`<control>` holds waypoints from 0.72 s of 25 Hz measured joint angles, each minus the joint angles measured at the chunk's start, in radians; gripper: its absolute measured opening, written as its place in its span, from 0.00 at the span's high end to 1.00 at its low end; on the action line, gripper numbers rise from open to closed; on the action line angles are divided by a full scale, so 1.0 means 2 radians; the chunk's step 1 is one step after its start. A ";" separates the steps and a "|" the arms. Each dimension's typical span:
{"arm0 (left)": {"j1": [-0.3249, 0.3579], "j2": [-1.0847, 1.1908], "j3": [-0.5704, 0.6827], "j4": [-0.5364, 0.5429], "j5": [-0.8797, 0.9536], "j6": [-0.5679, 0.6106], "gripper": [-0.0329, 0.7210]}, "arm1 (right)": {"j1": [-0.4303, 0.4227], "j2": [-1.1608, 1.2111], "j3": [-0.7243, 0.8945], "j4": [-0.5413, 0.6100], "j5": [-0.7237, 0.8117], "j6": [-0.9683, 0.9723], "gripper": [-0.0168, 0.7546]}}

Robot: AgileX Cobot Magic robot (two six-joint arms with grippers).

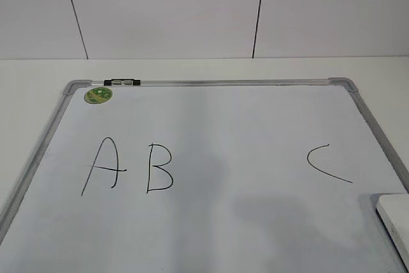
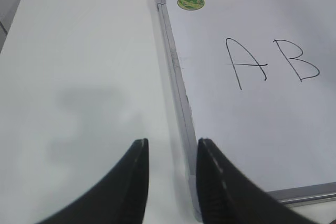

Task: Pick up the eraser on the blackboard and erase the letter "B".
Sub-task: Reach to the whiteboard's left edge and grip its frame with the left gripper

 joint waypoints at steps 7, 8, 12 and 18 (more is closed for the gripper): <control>0.000 0.000 0.000 0.000 0.000 0.000 0.64 | 0.000 0.000 0.000 0.000 0.000 0.000 0.22; 0.000 0.000 0.000 0.000 0.000 0.000 0.64 | 0.000 0.000 -0.001 0.000 0.001 0.000 0.22; 0.000 0.000 0.000 0.000 0.000 0.000 0.64 | 0.000 0.019 -0.013 0.000 0.025 0.002 0.22; 0.000 0.000 0.000 0.000 0.000 0.000 0.64 | 0.000 0.080 -0.020 0.000 0.053 0.036 0.22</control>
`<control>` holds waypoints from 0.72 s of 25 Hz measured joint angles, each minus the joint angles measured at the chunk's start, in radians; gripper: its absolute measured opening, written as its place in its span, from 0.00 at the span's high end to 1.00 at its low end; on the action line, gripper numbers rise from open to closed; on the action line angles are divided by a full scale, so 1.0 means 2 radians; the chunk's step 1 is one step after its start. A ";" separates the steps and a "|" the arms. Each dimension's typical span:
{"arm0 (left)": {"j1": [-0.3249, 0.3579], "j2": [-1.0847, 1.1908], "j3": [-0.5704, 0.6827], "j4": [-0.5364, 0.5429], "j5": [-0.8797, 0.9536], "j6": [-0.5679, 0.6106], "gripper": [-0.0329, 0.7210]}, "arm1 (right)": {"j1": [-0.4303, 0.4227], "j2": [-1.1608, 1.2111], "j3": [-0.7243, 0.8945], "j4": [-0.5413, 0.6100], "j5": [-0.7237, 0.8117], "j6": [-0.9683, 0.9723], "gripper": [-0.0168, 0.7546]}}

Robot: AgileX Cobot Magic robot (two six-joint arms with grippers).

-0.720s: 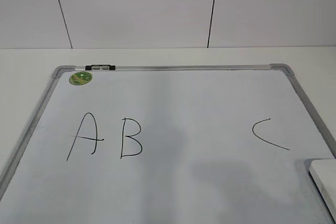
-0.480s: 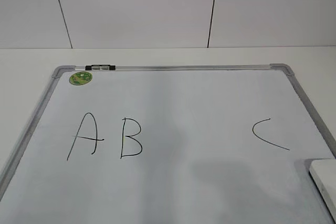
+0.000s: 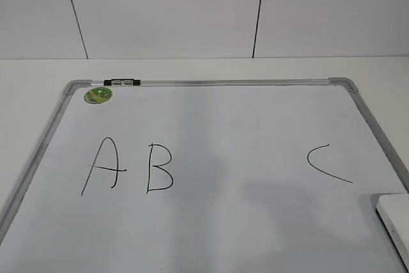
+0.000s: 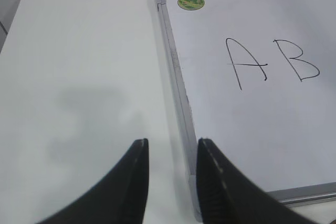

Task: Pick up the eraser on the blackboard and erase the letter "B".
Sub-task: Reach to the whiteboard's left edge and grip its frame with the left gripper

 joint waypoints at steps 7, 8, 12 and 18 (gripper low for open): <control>0.000 0.000 0.000 -0.003 0.000 0.000 0.64 | 0.000 0.090 0.000 0.018 0.001 0.027 0.22; 0.000 0.000 0.000 -0.003 0.000 0.000 0.64 | 0.000 0.099 0.000 0.027 0.001 0.029 0.22; 0.000 0.006 0.000 -0.007 0.000 0.000 0.64 | 0.000 0.136 0.000 0.063 0.000 0.032 0.22; 0.000 0.110 -0.006 -0.040 0.003 0.000 0.64 | 0.000 0.194 0.000 0.076 -0.001 0.032 0.22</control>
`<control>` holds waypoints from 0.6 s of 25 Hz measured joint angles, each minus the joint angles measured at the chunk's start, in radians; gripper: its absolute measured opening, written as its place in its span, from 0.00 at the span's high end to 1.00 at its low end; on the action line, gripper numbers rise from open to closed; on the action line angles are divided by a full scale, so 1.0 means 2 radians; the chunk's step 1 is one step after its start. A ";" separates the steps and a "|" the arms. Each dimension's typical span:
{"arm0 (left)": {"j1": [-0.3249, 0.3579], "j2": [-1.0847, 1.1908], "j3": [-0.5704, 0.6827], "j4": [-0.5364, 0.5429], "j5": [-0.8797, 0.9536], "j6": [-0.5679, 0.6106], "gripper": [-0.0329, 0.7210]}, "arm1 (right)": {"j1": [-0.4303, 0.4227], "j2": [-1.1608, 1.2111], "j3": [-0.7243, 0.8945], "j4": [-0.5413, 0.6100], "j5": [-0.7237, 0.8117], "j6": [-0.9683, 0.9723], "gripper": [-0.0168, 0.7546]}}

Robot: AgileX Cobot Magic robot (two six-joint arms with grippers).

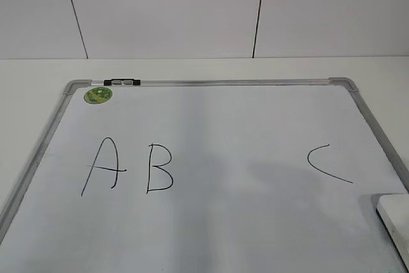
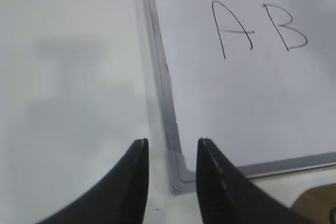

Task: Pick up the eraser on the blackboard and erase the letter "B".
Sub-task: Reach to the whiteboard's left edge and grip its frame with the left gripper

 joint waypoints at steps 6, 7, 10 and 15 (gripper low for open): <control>0.000 0.150 -0.049 -0.023 0.000 0.000 0.64 | 0.000 0.018 0.000 0.000 -0.002 0.001 0.22; 0.000 0.177 -0.058 -0.023 -0.002 0.000 0.64 | 0.000 0.018 0.000 -0.002 -0.003 0.001 0.22; 0.000 0.255 -0.081 -0.020 -0.015 0.000 0.64 | 0.000 0.018 0.000 -0.005 -0.003 0.001 0.22; 0.000 0.387 -0.122 -0.003 -0.031 0.000 0.64 | 0.000 0.018 0.000 -0.005 -0.003 0.001 0.22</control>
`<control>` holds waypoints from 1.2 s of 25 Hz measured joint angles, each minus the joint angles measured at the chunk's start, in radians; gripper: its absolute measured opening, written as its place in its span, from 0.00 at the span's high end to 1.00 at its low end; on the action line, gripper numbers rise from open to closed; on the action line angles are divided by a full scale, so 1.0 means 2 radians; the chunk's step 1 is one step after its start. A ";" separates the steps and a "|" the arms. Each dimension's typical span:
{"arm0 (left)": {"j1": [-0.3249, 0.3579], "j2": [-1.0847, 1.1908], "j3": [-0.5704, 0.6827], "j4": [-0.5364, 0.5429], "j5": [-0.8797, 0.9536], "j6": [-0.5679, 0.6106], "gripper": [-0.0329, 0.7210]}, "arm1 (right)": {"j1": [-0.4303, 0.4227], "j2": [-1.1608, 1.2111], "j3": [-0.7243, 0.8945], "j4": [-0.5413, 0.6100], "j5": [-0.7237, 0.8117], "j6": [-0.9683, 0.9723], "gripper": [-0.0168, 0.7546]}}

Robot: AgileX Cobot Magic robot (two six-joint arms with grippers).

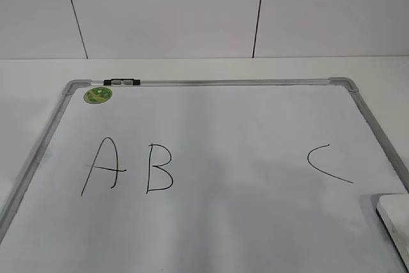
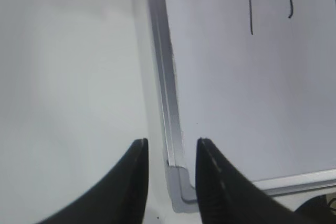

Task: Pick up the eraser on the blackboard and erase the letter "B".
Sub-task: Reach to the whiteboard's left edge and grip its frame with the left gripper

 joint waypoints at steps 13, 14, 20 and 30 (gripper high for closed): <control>0.000 0.226 -0.117 0.016 -0.058 0.000 0.64 | 0.000 0.001 0.000 -0.008 0.000 0.001 0.22; 0.000 0.240 -0.123 0.016 -0.062 0.000 0.64 | 0.000 0.001 0.000 -0.008 0.000 0.001 0.22; 0.000 0.315 -0.155 0.017 -0.087 0.000 0.64 | 0.000 0.001 0.000 -0.009 0.000 0.001 0.22; 0.000 0.401 -0.157 0.025 -0.124 0.000 0.64 | 0.000 0.001 0.000 -0.009 -0.001 0.002 0.22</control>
